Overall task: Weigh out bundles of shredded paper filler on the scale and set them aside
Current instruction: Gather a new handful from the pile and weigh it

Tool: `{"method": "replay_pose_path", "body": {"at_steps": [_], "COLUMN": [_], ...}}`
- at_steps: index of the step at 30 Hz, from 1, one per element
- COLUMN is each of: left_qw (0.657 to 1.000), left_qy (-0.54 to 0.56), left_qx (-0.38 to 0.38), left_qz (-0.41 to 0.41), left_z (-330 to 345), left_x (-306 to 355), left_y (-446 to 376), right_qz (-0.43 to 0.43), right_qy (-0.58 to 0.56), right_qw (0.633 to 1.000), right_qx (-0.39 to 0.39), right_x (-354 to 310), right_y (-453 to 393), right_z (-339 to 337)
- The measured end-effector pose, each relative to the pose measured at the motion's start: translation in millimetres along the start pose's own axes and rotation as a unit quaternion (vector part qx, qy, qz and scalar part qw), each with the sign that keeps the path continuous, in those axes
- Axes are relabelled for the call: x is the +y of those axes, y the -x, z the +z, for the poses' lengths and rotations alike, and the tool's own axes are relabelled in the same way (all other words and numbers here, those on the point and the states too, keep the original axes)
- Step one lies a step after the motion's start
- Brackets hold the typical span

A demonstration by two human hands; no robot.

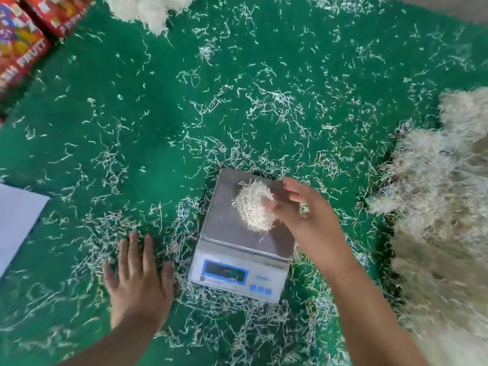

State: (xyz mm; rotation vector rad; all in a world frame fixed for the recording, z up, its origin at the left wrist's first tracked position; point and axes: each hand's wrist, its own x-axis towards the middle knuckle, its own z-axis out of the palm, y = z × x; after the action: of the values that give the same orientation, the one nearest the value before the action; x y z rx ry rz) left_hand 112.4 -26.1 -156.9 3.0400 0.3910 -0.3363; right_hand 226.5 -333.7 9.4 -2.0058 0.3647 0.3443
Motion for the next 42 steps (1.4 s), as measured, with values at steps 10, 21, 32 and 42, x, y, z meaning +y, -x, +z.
{"method": "replay_pose_path", "body": {"at_steps": [10,21,32,42], "left_qw": [1.000,0.998,0.996,0.996], "left_qy": [0.002,0.036,0.057,0.048], "left_qx": [0.005,0.038,0.069,0.068], "left_qz": [0.003,0.016,0.023,0.039], "left_z": [1.1,-2.5,4.2,2.2], "left_x": [1.9,0.6,-1.1,-0.5], "left_y": [0.9,5.1,0.5,2.4], "right_qz": [-0.010,-0.020,-0.044,-0.119], "right_qy": [-0.118,-0.131,-0.106,0.031], "right_qw": [0.987,0.977,0.977,0.979], "right_qx": [0.111,0.166,0.181,0.165], "right_x": [20.0,73.6,83.0,42.0], "right_y": [32.5,155.9,213.3,94.5], "right_z": [-34.2,1.2,27.3,46.2]}}
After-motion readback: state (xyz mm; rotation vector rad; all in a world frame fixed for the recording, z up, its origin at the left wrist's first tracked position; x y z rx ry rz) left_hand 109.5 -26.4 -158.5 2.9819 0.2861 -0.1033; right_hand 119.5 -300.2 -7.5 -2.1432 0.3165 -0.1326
